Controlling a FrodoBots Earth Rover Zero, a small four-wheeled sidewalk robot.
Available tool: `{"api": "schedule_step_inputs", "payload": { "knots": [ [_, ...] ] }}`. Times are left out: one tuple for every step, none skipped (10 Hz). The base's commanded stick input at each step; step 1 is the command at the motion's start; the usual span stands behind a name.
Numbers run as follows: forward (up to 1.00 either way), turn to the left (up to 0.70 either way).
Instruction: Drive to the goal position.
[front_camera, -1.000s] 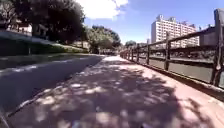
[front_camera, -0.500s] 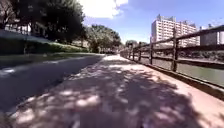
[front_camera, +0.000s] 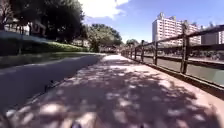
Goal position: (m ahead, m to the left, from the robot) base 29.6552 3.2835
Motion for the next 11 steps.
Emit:
{"api": "schedule_step_inputs", "payload": {
  "knots": [
    [0.85, 0.00],
    [0.85, -0.07],
    [0.85, -0.29],
    [0.85, -0.34],
    [0.85, -0.09],
    [0.85, 0.00],
    [0.85, 0.00],
    [0.85, 0.00],
    [0.85, 0.00],
    [0.85, 0.00],
    [0.85, 0.00]
  ]
}}
